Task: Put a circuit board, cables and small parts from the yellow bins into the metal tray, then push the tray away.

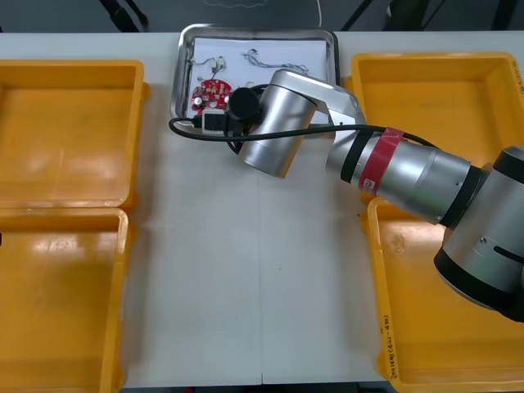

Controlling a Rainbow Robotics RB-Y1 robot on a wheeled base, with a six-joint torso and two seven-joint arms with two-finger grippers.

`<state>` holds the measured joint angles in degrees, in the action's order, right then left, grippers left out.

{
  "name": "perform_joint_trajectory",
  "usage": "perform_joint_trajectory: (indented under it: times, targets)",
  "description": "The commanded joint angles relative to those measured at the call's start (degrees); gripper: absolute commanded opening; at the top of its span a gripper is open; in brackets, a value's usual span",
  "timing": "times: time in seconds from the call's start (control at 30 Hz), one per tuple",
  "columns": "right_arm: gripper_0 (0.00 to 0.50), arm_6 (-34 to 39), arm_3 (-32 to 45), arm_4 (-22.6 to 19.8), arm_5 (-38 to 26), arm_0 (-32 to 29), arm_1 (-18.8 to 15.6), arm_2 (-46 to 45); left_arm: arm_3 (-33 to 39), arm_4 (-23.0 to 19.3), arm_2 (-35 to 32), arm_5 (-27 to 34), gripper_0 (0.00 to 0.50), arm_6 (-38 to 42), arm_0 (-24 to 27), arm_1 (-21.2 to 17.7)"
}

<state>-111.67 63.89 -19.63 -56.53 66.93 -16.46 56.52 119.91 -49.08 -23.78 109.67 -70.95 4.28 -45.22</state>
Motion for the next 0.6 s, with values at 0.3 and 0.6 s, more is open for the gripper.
perform_joint_trajectory:
  times: [0.3,0.6]
  targets:
    - [0.500,-2.5,7.5,-5.2,-4.5,3.4,-2.3,-1.2,1.2,-0.2,-0.4,0.3,0.500,-5.9,-1.2,-2.7]
    - [0.500,-1.4,16.6,-6.0,-11.5,3.4,-6.0,-1.9,1.2,-0.2,-0.4,0.3,0.500,-5.9,-1.2,-2.7]
